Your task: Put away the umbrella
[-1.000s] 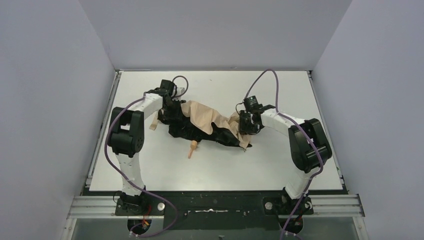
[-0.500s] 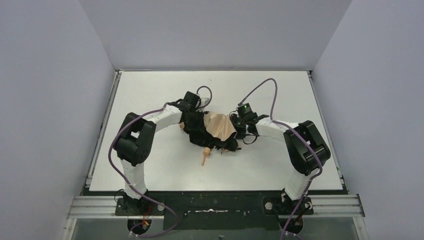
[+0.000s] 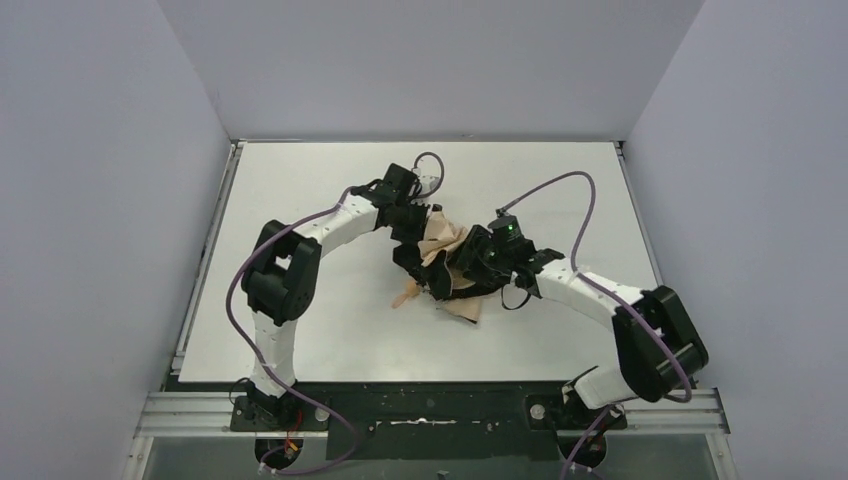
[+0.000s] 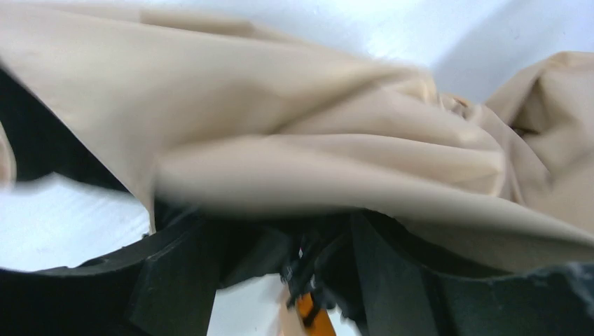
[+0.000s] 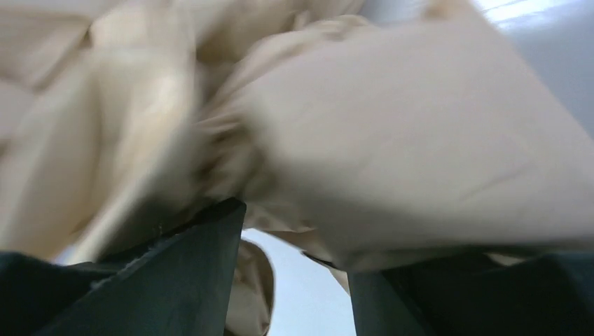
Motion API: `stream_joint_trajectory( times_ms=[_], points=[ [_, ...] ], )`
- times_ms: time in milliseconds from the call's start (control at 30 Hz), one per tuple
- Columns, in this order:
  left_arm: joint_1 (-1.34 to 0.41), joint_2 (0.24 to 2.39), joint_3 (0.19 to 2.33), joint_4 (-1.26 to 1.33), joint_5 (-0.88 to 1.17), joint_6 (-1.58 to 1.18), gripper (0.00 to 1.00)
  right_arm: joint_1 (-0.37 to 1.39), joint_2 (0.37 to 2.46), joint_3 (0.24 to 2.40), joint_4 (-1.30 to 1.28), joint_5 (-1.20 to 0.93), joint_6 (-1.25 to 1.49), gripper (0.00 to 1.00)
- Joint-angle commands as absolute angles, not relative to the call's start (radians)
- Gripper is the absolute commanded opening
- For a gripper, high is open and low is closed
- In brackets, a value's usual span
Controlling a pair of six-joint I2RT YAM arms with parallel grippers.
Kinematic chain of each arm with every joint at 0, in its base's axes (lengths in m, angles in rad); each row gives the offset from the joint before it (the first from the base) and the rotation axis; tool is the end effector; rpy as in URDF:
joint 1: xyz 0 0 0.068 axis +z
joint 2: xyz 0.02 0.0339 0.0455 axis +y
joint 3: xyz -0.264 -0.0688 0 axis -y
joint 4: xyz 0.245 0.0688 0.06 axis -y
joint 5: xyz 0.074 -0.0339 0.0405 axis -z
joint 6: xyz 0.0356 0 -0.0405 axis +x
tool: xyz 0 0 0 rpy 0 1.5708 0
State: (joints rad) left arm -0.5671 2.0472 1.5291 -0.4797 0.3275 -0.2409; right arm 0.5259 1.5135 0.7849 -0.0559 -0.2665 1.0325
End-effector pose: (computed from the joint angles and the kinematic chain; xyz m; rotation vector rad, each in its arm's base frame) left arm 0.3667 -0.2471 0.1884 0.5582 2.5966 -0.7103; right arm 0.2585 0.1609 0.1822 0.5080 2.5351 0.9986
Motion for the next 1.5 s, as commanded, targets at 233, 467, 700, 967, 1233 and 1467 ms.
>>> stream_joint_trajectory(
  times_ms=[233,467,700,967,1233,1467],
  points=[
    [-0.454,1.795,1.510,-0.535,0.298,-0.178,0.71,0.472,1.189,0.853,-0.504,-0.033,0.640,0.63],
    [-0.399,1.637,1.354,-0.480,0.211,-0.198,0.73,0.415,1.072,0.861,-0.652,0.059,0.581,0.78],
    [-0.453,1.548,1.116,-0.345,0.223,-0.269,0.75,0.377,1.086,0.867,-0.708,0.126,0.546,0.82],
    [-0.554,1.564,1.026,-0.230,0.251,-0.273,0.84,0.368,1.135,0.844,-0.668,0.053,0.528,0.77],
    [-0.629,1.650,1.030,-0.162,0.270,-0.257,0.87,0.367,1.223,0.792,-0.586,-0.037,0.547,0.67],
    [-0.647,1.690,1.016,-0.176,0.261,-0.250,0.82,0.413,1.285,0.703,-0.428,-0.159,0.611,0.58]
  ],
)
